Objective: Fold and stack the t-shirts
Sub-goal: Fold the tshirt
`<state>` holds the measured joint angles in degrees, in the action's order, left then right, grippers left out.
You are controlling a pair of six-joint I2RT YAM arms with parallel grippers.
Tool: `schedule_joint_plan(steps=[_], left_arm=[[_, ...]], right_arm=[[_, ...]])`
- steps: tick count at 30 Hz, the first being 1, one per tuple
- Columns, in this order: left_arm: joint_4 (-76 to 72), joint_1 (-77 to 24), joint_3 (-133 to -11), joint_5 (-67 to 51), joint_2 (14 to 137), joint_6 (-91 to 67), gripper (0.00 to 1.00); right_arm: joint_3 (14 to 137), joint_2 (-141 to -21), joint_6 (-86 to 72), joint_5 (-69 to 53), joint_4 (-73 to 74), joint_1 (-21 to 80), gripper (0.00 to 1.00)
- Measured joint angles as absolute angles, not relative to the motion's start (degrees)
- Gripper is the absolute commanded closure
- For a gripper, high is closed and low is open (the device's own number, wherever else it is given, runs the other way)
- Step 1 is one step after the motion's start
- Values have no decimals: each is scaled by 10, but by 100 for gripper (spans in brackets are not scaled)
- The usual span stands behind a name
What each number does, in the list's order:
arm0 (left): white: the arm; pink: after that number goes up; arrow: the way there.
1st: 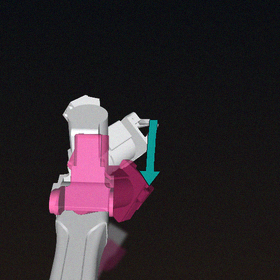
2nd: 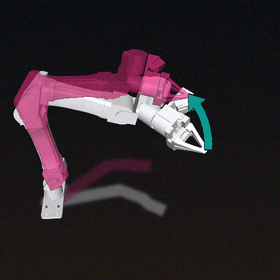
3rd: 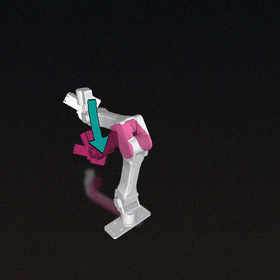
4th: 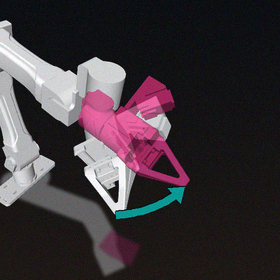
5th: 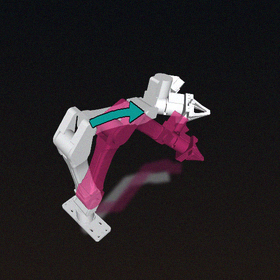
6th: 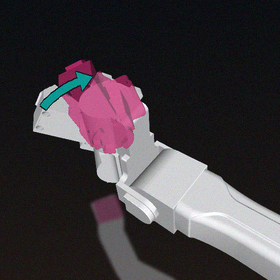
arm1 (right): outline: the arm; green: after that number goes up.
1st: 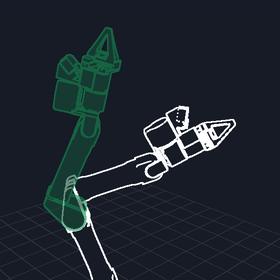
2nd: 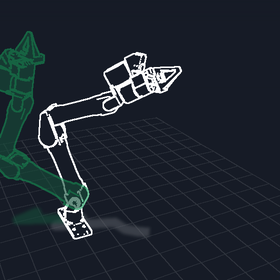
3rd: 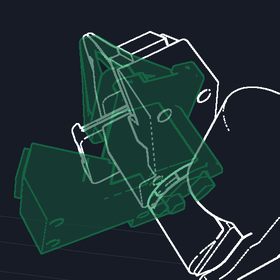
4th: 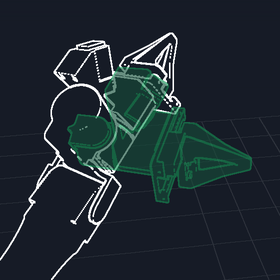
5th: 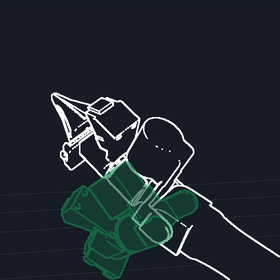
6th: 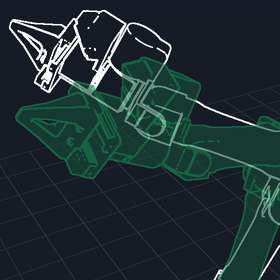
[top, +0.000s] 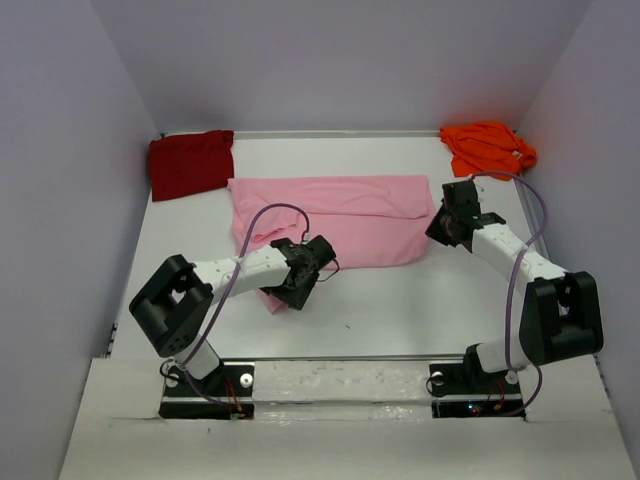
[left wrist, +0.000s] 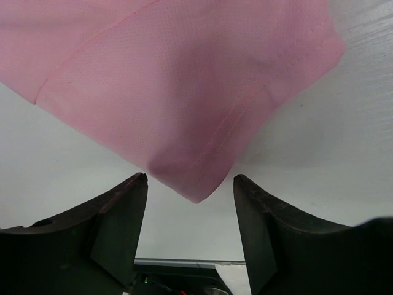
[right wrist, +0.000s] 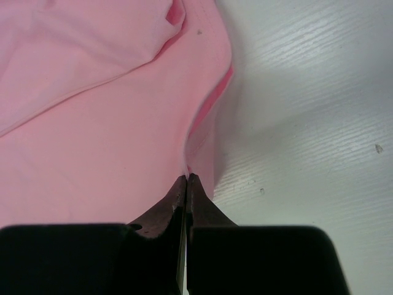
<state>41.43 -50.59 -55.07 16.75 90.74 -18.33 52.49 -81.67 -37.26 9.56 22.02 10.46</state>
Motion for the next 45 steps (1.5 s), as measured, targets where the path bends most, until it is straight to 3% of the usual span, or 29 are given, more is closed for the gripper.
schedule_joint_plan(steps=[7, 11, 12, 23, 29, 35, 45], left_arm=[[413, -506, -548, 167, 900, -186, 49], [412, -506, -547, 164, 900, -186, 79], [412, -506, -547, 163, 900, -183, 100], [410, -507, -547, 175, 896, -188, 100], [433, -496, -551, 244, 816, -218, 100], [458, -482, -587, 296, 750, -244, 100], [462, -431, -668, 360, 753, -220, 100]], right_arm=[[525, -817, -373, 96, 220, 105, 100], [525, -817, -372, 96, 220, 105, 100], [525, -817, -372, 96, 220, 105, 100], [525, -806, -368, 97, 221, 105, 100], [525, -759, -353, 107, 221, 105, 100], [531, -739, -346, 114, 222, 105, 100], [578, -773, -340, 127, 231, 105, 100]])
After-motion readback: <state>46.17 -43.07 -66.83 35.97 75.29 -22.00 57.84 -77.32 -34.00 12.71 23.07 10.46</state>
